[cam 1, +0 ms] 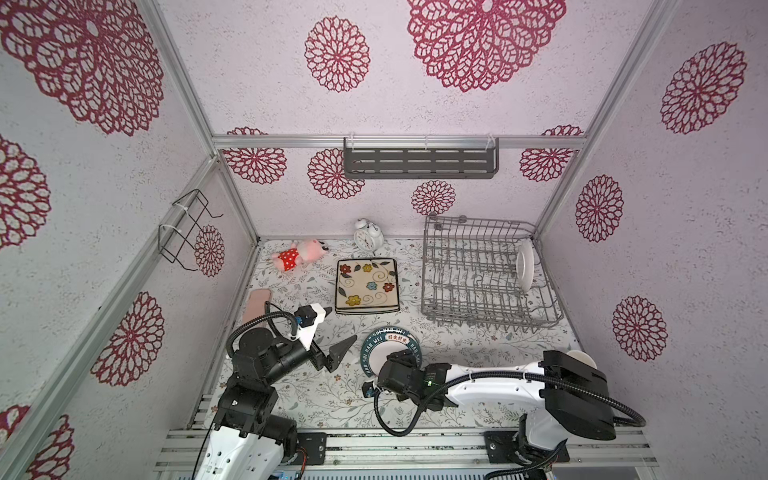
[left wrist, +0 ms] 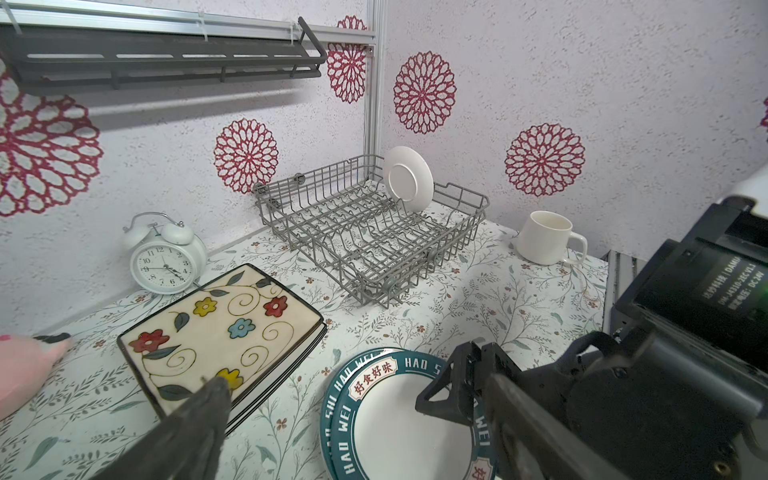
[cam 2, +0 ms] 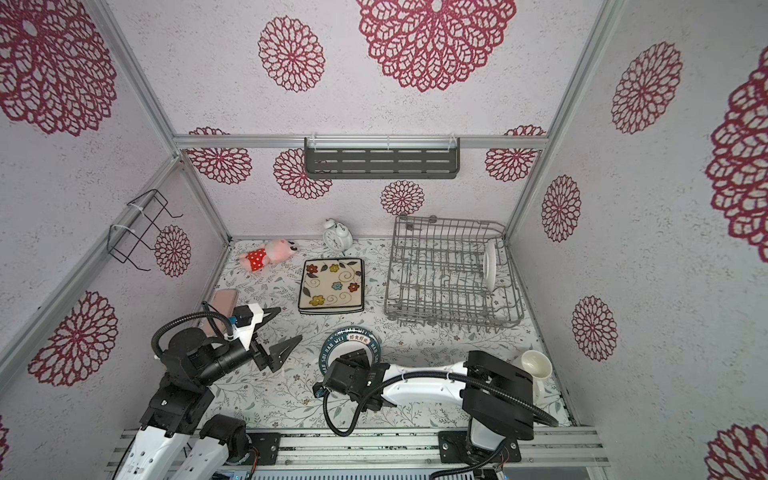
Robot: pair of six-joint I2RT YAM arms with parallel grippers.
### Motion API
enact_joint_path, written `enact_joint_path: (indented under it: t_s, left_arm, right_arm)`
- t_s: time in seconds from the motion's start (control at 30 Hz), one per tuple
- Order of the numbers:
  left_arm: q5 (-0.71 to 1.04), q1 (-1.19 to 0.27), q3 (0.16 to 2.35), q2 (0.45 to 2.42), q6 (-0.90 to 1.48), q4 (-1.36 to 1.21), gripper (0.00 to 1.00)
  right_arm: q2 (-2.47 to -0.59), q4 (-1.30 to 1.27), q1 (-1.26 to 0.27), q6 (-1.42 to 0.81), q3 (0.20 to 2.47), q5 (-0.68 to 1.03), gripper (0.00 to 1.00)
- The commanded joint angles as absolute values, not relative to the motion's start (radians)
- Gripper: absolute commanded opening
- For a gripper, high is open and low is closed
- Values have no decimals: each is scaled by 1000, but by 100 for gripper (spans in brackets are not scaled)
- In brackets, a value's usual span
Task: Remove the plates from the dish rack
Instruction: 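Press the plate flat on the stack with the right gripper, then open the right gripper and move it back over the rack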
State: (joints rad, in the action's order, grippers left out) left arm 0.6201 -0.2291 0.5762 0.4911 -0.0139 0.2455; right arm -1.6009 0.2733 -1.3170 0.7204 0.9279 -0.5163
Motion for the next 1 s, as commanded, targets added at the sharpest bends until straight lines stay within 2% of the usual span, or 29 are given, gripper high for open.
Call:
enact_joint_path:
  t_s: [0.0, 0.97]
  left_arm:
    - [637, -225, 567, 494, -19, 231, 97]
    - [635, -227, 565, 486, -20, 229, 97]
  right_arm:
    - [-1559, 355, -1306, 693, 957, -472, 78]
    - [-1562, 492, -1284, 687, 1031, -488, 82]
